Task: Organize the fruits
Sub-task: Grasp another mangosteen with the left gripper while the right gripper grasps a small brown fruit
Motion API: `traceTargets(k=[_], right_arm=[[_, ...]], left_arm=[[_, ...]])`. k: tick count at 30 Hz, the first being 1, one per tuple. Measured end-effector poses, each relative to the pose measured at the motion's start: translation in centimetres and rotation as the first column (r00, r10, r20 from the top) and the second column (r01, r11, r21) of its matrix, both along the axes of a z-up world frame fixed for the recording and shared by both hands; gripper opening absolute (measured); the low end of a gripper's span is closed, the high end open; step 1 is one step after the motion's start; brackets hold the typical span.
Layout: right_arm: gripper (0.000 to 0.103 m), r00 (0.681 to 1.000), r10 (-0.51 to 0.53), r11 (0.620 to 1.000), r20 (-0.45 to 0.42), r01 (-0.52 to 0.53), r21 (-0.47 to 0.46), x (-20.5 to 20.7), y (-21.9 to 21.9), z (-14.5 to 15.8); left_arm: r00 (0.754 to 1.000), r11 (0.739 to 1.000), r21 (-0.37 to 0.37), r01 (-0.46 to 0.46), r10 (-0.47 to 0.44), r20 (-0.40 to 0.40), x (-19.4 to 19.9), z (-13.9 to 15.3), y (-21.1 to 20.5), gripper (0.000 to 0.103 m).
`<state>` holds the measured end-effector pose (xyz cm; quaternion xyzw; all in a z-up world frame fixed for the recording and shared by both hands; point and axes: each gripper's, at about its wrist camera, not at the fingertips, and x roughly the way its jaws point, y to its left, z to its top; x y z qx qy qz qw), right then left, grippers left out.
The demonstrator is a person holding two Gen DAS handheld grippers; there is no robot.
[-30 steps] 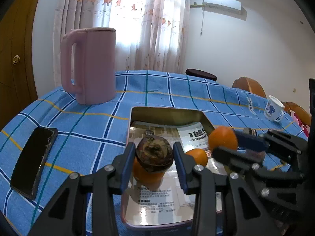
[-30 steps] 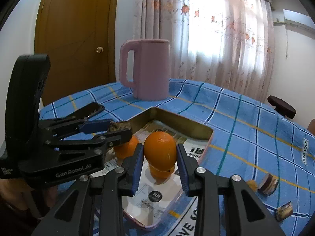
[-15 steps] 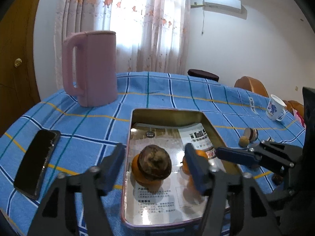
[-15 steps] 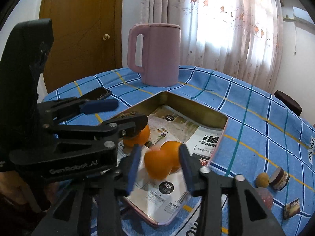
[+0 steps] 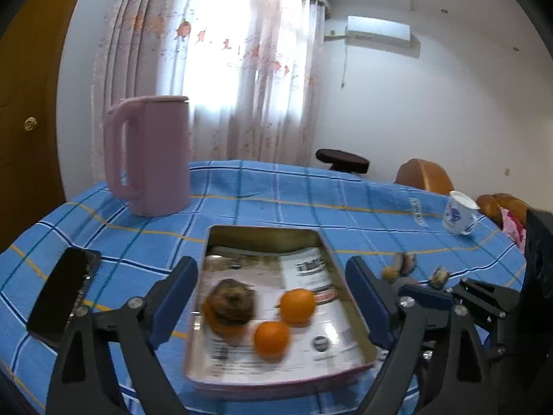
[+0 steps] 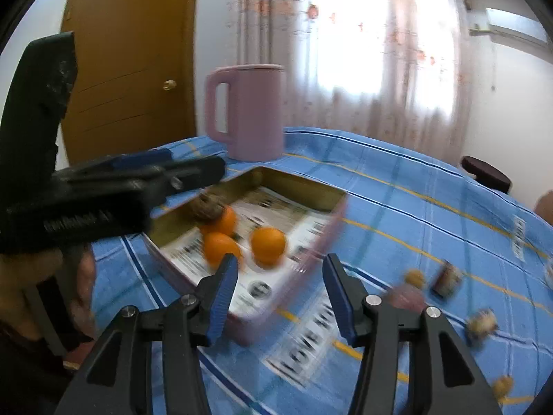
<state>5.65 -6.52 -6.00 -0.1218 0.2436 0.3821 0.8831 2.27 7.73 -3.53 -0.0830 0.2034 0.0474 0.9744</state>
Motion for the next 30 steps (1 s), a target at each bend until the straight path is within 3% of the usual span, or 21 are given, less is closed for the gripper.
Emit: traceTargets(k=[4, 7, 13, 16, 21, 28, 30], right_arm=[[0.053, 0.995, -0.099, 0.995, -0.015, 0.099, 0.021, -0.1, -4.7, -0.3], [0.053, 0.974, -0.222, 0.974, -0.038, 0.224, 0.034, 0.7, -9.3, -0.7], [0.053, 0.88, -0.463, 0.884, -0.107, 0.467, 0.021, 3.1, -17.4, -2.0], [0.053, 0.862, -0.489, 0.869, -0.136, 0.495, 0.008, 3.7, -18.9, -2.3], [0.053, 0.861, -0.481, 0.876, -0.165, 0.48, -0.046, 4.9, -18.3, -3.1], [0.032, 0.852, -0.477, 0.879, -0.217, 0.469, -0.09, 6.1, -18.3, -4.1], [0.032, 0.856, -0.477, 0.879, -0.2, 0.464, -0.108, 6.0, -17.9, -4.1]], left_arm=[[0.997, 0.996, -0.012, 0.083, -0.083, 0.001, 0.4, -0.1, -3.1, 0.09], [0.987, 0.987, -0.005, 0.161, -0.161, -0.027, 1.1, -0.7, -6.1, 0.09], [0.951, 0.954, 0.027, 0.297, -0.293, -0.093, 2.3, -2.0, -11.8, 0.09], [0.935, 0.94, 0.029, 0.339, -0.334, -0.118, 2.7, -2.5, -13.7, 0.09], [0.905, 0.918, 0.014, 0.396, -0.387, -0.173, 3.6, -3.5, -16.0, 0.085], [0.834, 0.865, -0.025, 0.501, -0.491, -0.253, 4.9, -4.4, -18.8, 0.066], [0.818, 0.855, -0.03, 0.518, -0.505, -0.275, 5.2, -4.9, -19.5, 0.065]])
